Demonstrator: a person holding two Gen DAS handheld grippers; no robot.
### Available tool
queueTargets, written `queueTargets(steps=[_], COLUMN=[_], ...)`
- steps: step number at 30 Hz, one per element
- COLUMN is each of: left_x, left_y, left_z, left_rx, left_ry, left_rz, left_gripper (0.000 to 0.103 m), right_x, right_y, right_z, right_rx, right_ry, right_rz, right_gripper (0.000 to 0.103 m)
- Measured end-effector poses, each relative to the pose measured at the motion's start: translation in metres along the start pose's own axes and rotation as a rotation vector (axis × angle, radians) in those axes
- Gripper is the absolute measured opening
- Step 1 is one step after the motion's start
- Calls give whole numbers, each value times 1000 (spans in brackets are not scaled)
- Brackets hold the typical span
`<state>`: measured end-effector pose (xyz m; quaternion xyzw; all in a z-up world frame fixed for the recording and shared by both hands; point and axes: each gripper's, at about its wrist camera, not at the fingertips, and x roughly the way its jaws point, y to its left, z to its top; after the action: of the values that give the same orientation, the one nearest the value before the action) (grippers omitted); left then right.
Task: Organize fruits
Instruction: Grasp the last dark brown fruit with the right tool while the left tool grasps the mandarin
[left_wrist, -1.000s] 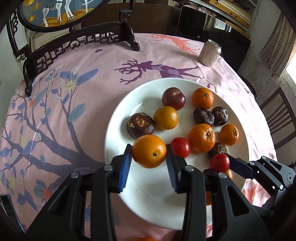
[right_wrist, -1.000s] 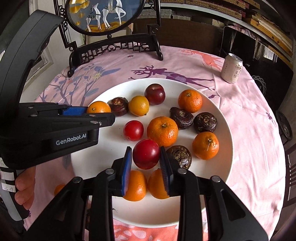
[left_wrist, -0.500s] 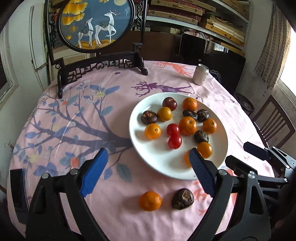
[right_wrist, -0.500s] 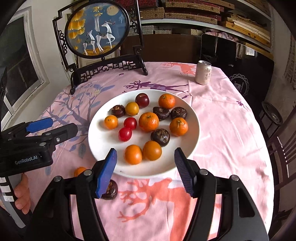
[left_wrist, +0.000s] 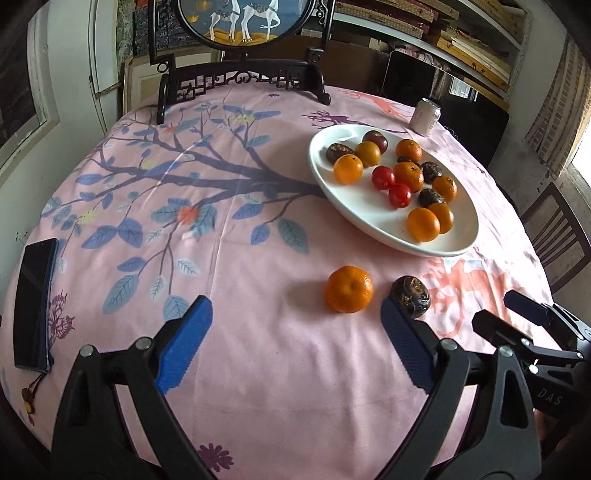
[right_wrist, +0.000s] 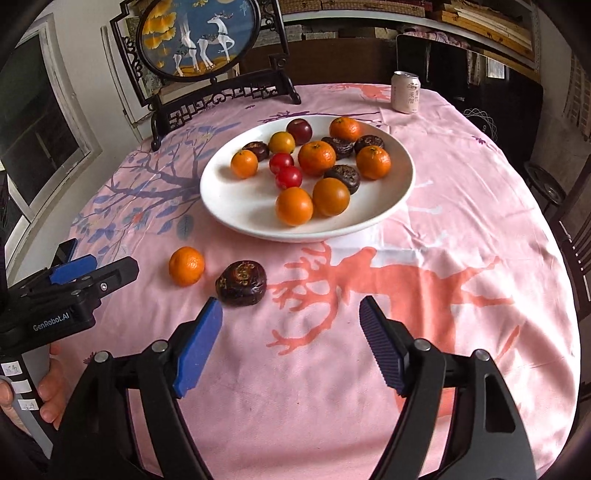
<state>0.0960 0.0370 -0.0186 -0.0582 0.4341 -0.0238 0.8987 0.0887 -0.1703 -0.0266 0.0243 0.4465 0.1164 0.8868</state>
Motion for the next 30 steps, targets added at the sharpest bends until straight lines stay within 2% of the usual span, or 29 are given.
queueTargets(steps=[9,13,16,18,20,26,30], left_x=[-7,-9,-10,-11,-10,-8,-1], left_y=[11,16,19,21,22,20,3], left_z=[-1,-1,0,1,2,3,2], left_rx=[-17,-25,-32,-35,-38,-33,15], left_ry=[-16,-19,-22,-24,-25,-18,2], left_rz=[5,4,5,4,6,23,-3], left_gripper=[94,94,94,94,94,94,94], right_x=[46,67,74,76,75,58,30], right_y=[36,42,48,51,53,45,28], right_z=[-1,7,8,7,8,10,6], right_rx=[-106,-119,-151,-177,-192,-171,-158], right_ry=[77,107,96,84,62,37,3], right_rz=[35,28,-4,-30,-18,11,-23], right_gripper=[77,77,77,71,44,44,44])
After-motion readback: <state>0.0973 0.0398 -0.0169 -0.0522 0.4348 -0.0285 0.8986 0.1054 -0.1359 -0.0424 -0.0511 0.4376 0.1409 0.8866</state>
